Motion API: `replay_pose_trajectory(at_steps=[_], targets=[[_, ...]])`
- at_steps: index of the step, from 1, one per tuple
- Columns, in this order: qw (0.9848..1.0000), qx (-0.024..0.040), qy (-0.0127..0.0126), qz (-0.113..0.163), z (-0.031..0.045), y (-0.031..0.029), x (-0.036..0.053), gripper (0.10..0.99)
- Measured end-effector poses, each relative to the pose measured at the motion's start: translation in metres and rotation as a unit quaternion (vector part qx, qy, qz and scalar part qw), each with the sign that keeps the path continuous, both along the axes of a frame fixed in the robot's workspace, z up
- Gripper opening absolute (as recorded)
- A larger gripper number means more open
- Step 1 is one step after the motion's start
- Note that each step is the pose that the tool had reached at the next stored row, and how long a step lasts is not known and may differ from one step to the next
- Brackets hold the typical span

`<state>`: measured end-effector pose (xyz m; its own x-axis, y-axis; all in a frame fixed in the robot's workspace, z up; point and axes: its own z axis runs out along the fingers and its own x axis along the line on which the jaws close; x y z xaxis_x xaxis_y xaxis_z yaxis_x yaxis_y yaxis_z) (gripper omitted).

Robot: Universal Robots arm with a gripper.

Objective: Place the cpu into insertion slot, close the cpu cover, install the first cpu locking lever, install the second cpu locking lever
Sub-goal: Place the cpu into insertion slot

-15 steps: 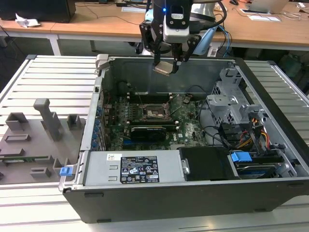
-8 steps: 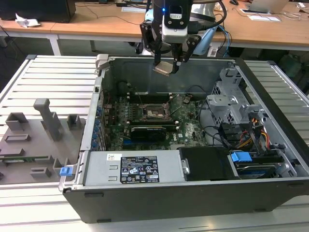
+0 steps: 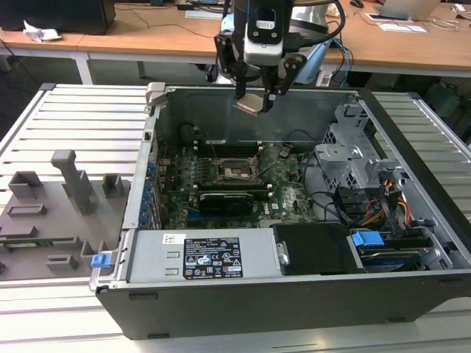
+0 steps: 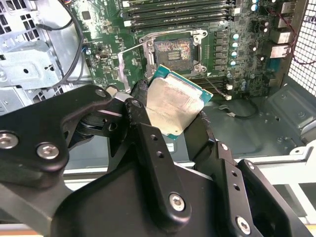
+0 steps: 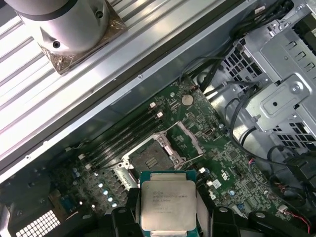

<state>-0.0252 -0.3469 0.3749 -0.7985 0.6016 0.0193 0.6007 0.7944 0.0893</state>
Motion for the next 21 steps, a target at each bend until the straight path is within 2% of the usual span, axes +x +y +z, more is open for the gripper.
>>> replay_pose_trajectory(at_steps=[6,10,14,21], targets=[[0.9999,0.0000,0.0000,-0.016,-0.0001,0.0000,0.0000,0.541],[0.9993,0.0000,0.0000,-0.037,-0.0005,0.0000,-0.0001,0.541],[0.9980,0.0000,0.0000,-0.063,-0.0015,0.0000,-0.0003,0.541],[0.9963,0.0000,0.0000,-0.086,-0.0041,0.0000,-0.0062,0.541]])
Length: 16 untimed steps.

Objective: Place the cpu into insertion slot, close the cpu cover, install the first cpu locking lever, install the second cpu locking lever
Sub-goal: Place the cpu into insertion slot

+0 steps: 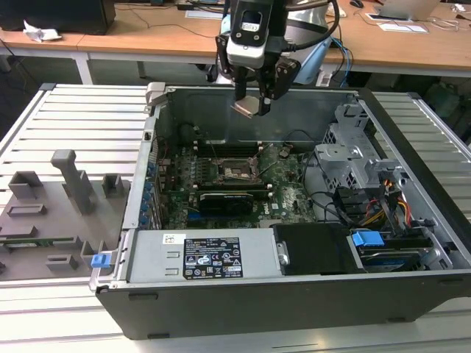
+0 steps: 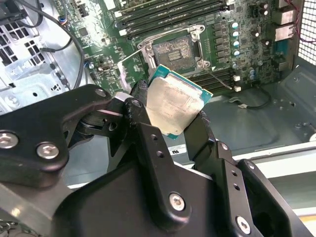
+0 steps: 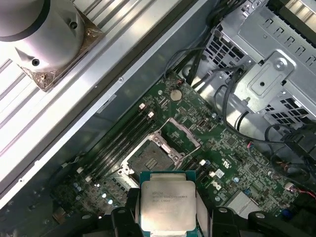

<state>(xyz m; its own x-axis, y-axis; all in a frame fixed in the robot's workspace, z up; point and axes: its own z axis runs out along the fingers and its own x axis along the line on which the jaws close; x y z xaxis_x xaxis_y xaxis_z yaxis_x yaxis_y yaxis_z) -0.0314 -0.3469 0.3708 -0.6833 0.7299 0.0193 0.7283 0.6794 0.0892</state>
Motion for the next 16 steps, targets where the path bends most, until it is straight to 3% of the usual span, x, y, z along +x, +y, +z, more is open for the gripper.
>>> replay_pose_trajectory(at_steps=[6,12,16], targets=[[0.9999,0.0001,-0.0001,-0.013,-0.0009,0.0000,-0.0017,0.541],[0.9990,0.0001,0.0000,-0.045,-0.0021,0.0000,-0.0018,0.541],[0.9955,0.0001,0.0000,-0.095,-0.0042,0.0000,-0.0018,0.541]])
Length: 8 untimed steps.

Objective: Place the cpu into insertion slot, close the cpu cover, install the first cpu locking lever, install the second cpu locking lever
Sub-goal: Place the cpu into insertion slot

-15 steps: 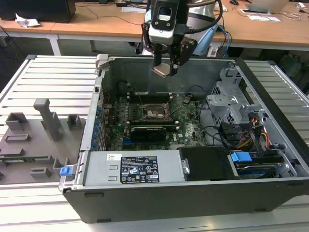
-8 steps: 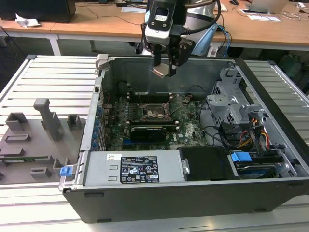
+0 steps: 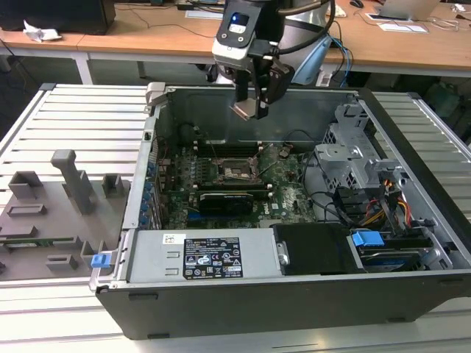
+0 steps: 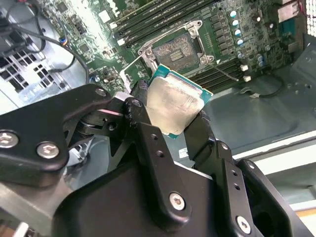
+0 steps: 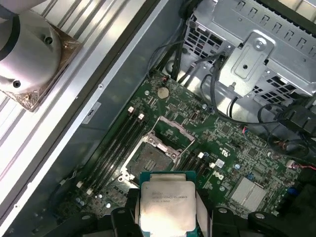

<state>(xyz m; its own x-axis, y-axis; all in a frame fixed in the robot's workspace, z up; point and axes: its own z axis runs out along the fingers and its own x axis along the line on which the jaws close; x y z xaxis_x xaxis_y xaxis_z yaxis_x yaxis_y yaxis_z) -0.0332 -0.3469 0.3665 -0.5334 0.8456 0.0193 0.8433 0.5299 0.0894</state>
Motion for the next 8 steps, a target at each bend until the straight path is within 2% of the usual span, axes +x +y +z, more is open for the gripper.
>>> replay_pose_trajectory(at_steps=[3,8], targets=[[0.9999,0.0000,0.0001,-0.012,-0.0015,0.0000,0.0000,0.541],[0.9999,-0.0010,0.0000,-0.015,-0.0124,0.0000,-0.0002,0.541]])
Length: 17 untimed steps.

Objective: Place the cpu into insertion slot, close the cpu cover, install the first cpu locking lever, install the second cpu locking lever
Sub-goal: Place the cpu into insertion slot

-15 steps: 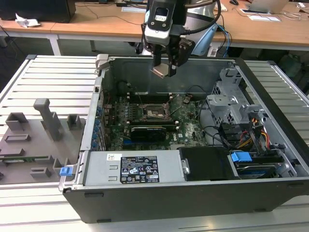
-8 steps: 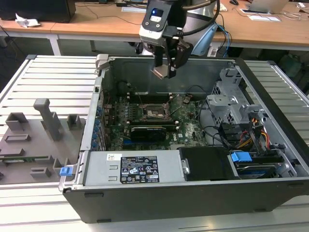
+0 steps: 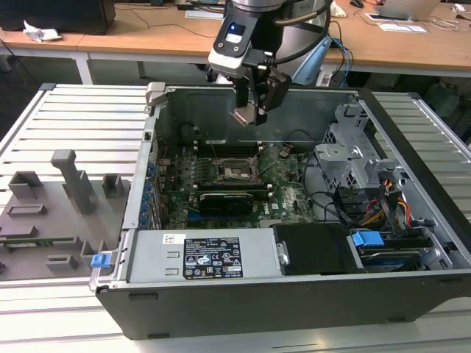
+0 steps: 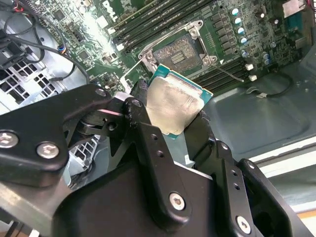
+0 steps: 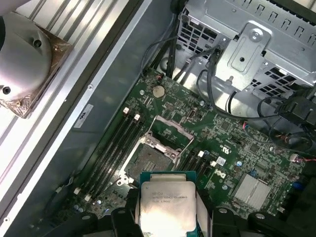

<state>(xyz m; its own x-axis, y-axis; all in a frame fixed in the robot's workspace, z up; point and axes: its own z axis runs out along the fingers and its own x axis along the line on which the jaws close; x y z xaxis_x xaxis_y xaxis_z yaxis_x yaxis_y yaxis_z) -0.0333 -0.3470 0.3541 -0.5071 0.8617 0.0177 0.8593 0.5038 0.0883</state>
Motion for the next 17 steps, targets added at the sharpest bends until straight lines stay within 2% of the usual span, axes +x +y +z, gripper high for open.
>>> replay_pose_trajectory(at_steps=[5,7,8,11,17], targets=[[1.0000,-0.0004,0.0000,-0.006,-0.0062,0.0000,0.0000,0.541],[0.9997,-0.0003,0.0000,-0.023,-0.0077,0.0000,-0.0001,0.541],[0.9993,-0.0002,0.0000,-0.039,-0.0090,0.0000,-0.0001,0.541],[0.9981,-0.0003,0.0000,-0.062,-0.0112,0.0000,0.0000,0.541],[0.9957,-0.0003,0.0002,-0.093,-0.0140,0.0000,-0.0001,0.541]])
